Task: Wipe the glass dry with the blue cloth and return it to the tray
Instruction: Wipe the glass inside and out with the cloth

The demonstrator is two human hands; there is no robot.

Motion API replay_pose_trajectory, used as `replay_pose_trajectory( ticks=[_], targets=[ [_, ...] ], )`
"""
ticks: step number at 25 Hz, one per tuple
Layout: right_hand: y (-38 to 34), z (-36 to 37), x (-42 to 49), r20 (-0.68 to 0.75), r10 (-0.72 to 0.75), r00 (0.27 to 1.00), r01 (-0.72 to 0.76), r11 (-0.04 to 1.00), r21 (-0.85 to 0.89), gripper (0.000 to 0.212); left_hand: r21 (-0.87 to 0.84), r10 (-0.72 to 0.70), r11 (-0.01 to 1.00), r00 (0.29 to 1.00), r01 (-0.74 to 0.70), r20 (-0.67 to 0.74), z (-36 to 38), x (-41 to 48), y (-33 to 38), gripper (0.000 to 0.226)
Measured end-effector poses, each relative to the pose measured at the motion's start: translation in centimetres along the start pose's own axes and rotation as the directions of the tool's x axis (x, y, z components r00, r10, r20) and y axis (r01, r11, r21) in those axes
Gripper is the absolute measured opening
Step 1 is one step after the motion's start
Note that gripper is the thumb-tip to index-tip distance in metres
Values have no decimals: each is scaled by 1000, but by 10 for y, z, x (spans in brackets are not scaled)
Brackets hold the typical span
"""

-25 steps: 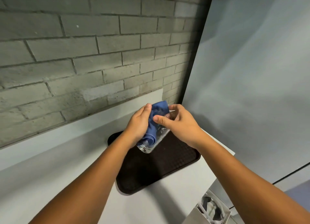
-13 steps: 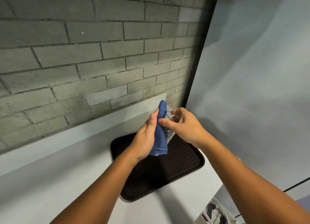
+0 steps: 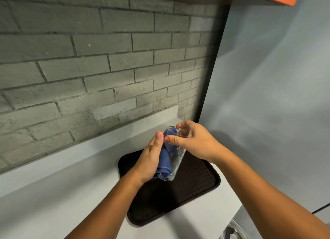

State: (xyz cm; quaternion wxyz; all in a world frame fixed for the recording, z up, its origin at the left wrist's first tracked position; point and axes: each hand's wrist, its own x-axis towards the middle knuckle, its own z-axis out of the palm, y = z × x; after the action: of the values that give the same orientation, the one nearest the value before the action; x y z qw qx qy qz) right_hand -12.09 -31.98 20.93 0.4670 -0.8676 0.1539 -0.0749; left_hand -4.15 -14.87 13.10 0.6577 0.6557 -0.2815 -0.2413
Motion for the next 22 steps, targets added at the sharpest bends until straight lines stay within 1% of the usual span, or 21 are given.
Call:
replay_pose_trajectory(
  ticks=[1, 3, 5, 6, 7, 8, 10, 11, 12, 13, 15, 17, 19, 20, 22],
  targets=[
    [-2, -1, 1, -22, -6, 1000, 5, 1000, -30, 79, 51, 32, 998, 999, -32, -5, 0, 0, 1, 115],
    [-7, -3, 2, -27, -19, 999, 17, 997, -70, 84, 173, 73, 982, 996, -79, 43, -2, -3, 3, 123],
    [-9, -7, 5, 14, -38, 999, 38, 997, -68, 87, 323, 35, 945, 997, -57, 74, -6, -7, 4, 126],
    [-11, -8, 6, 25, -38, 999, 40, 997, -62, 88, 403, 40, 913, 997, -66, 73, -6, -8, 4, 124],
    [-13, -9, 7, 24, -37, 999, 38, 997, -74, 90, 471, 75, 877, 995, -100, 72, -6, -9, 3, 122],
    [-14, -10, 8, 20, -45, 999, 47, 992, -114, 92, 514, 112, 847, 991, -136, 77, -5, -8, 4, 119],
    [-16, -8, 9, 37, -84, 996, 90, 973, -214, 91, 539, 128, 828, 988, -152, 83, -3, -6, 5, 107],
    [-16, -8, 9, 53, -93, 994, 102, 971, -217, 89, 528, 126, 837, 989, -144, 71, -4, -4, 5, 99],
    [-16, -9, 10, 59, -86, 995, 96, 978, -184, 87, 510, 134, 848, 989, -143, 55, -5, -3, 6, 88],
    [-17, -10, 10, 60, -75, 995, 84, 985, -154, 86, 494, 154, 856, 987, -152, 36, -5, -2, 7, 83],
    [-18, -10, 12, 46, -86, 995, 93, 979, -181, 87, 465, 185, 871, 983, -160, -10, -4, 1, 6, 83],
    [-17, -10, 15, 37, -101, 994, 107, 975, -195, 89, 382, 182, 913, 981, -143, -68, -1, 7, 6, 71],
    [-15, -12, 18, 28, -94, 995, 96, 992, -85, 89, 221, 161, 966, 980, -132, -119, 0, 13, 8, 56],
    [-13, -14, 20, 29, -91, 995, 91, 996, 13, 88, 107, 134, 987, 981, -119, -141, 0, 14, 11, 54],
    [-9, -18, 23, 12, -49, 999, 45, 970, 239, 87, -157, 40, 986, 989, -63, -144, -1, 14, 17, 63]
  ],
)
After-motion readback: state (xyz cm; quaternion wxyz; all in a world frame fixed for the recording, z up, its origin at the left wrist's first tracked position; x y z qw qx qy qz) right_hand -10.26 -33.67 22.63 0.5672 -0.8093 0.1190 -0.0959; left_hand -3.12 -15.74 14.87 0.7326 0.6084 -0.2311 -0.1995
